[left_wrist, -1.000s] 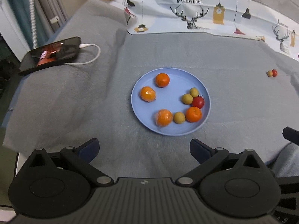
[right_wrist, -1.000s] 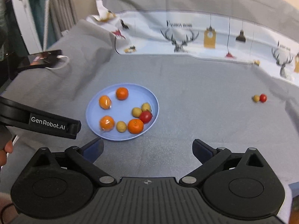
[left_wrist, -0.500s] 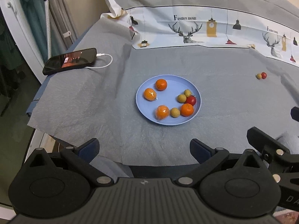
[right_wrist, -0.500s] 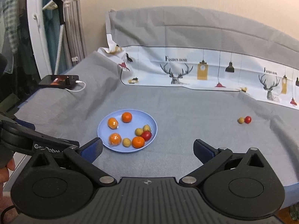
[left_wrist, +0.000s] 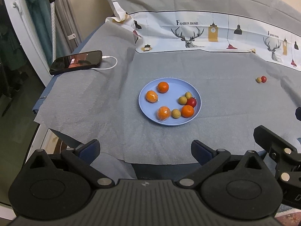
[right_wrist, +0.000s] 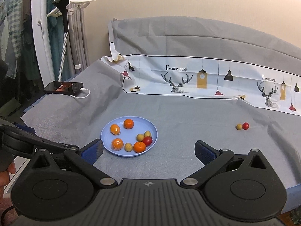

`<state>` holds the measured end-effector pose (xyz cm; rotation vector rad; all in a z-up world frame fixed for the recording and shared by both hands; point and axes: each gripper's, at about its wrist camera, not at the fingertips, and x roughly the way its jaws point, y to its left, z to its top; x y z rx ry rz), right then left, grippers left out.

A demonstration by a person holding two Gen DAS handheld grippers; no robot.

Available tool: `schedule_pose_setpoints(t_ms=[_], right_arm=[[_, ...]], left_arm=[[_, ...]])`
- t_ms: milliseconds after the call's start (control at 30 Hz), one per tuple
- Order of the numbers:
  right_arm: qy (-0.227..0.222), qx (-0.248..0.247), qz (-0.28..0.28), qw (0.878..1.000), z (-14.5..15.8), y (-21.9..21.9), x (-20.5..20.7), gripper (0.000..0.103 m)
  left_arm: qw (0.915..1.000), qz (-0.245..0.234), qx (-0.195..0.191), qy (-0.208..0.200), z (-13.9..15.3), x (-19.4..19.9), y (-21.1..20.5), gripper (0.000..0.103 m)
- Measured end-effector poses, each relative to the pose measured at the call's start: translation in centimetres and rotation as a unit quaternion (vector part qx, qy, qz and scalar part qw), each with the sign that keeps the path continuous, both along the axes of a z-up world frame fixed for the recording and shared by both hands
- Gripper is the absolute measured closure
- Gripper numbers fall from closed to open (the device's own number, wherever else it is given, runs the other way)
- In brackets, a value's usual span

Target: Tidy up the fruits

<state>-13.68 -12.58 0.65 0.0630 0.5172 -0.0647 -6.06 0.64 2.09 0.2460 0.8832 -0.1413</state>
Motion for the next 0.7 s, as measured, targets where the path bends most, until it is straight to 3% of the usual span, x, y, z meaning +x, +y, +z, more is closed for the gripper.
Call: schedule_pose_setpoints(t_ms=[700], right_arm=[[0.025, 0.009, 0.006, 1.0, -1.0, -0.3, 1.4, 0.001]], left_arm=[[0.9998, 0.0, 0.01, 0.017, -1.2, 1.2, -0.5, 0.0]])
